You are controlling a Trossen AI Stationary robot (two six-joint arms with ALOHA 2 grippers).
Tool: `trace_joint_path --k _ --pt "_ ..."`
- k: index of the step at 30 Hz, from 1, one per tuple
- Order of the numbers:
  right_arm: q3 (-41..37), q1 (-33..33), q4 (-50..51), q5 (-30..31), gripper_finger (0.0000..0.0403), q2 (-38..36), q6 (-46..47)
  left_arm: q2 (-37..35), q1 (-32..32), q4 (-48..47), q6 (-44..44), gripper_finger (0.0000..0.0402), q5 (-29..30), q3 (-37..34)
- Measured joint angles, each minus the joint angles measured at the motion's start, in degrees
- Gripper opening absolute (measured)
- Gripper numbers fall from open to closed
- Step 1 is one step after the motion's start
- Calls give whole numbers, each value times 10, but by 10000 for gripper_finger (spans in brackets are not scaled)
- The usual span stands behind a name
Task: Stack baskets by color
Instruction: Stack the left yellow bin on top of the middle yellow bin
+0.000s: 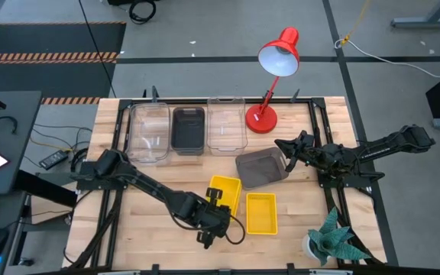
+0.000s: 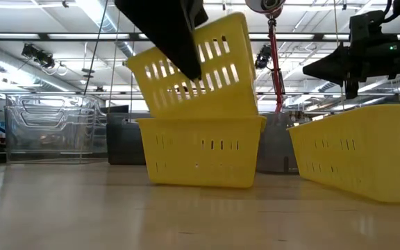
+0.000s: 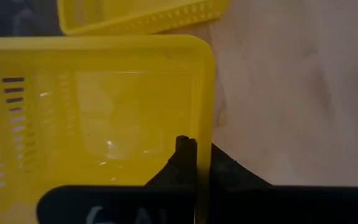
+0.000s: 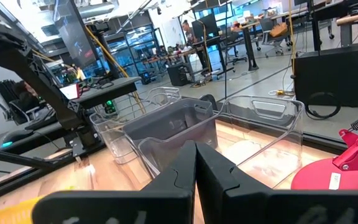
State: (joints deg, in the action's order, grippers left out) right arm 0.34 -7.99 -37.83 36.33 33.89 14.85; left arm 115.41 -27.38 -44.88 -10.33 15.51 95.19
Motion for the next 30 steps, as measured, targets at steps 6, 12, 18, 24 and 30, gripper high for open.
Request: trace_joint_path --k 6,12,18,24,30 --pt "0 0 1 0 13 0 0 3 0 -5 -28 37 -9 0" --pt "0 0 1 0 13 0 0 3 3 -9 -31 150 -7 0" --pt "0 0 1 0 13 0 0 1 6 -4 -13 225 26 28" --pt "0 0 1 0 13 0 0 3 17 -39 -25 200 -23 27" --pt "0 0 1 0 13 0 0 3 23 -43 -21 120 -26 27"
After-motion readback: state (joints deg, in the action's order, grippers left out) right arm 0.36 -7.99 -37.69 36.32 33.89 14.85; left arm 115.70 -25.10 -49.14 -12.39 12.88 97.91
